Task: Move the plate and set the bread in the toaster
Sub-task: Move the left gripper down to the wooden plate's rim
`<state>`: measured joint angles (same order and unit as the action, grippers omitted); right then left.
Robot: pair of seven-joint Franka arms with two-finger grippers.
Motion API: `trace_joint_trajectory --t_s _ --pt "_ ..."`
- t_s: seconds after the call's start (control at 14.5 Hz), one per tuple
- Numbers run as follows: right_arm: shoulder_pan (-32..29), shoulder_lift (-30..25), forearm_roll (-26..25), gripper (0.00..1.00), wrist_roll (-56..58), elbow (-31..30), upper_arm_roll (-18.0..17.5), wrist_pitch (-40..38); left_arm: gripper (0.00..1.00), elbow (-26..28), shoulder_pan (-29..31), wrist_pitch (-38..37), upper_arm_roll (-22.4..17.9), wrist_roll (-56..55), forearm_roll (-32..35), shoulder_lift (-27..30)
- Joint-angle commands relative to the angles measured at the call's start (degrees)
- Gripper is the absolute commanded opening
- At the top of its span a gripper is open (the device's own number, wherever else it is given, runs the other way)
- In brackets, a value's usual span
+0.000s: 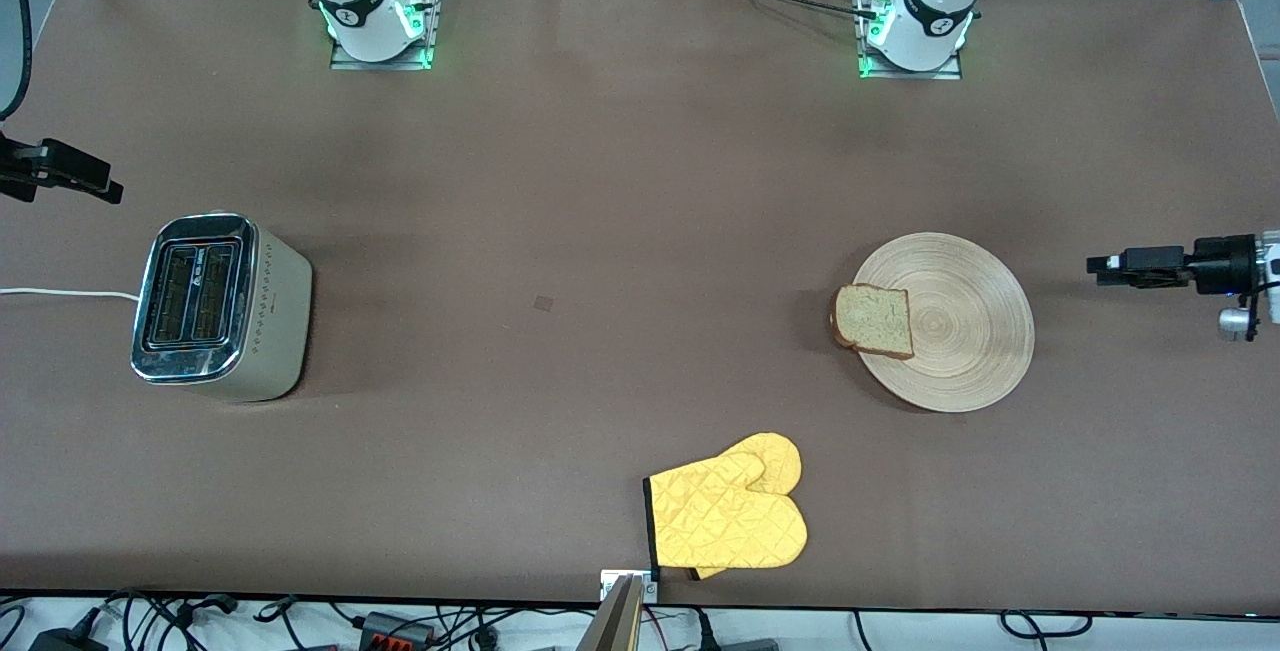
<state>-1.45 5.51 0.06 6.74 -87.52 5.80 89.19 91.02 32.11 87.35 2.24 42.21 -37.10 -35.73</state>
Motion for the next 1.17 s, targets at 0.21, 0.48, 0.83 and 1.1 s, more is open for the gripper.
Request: trace_joint_trajectory --t_s 0.21,0.48,0.83,1.1 --pt "-0.4 0.2 0.3 1.00 0.6 1.0 -0.3 -0.7 1.00 -8.7 1.4 -0.8 0.6 11.1 -4.6 -13.4" --pt "-0.4 0.2 0.3 1.00 0.6 1.0 -0.3 -0.6 0.96 -8.7 1.0 1.5 0.6 14.9 -7.8 -17.1" --pt "-0.4 0.2 0.3 1.00 0.6 1.0 -0.3 -0.7 0.60 -8.0 0.8 2.7 1.2 14.8 -9.0 -19.3" --pt "-0.4 0.2 0.3 1.00 0.6 1.0 -0.3 -0.7 0.38 -7.3 0.9 2.7 1.2 13.3 -9.0 -20.0"
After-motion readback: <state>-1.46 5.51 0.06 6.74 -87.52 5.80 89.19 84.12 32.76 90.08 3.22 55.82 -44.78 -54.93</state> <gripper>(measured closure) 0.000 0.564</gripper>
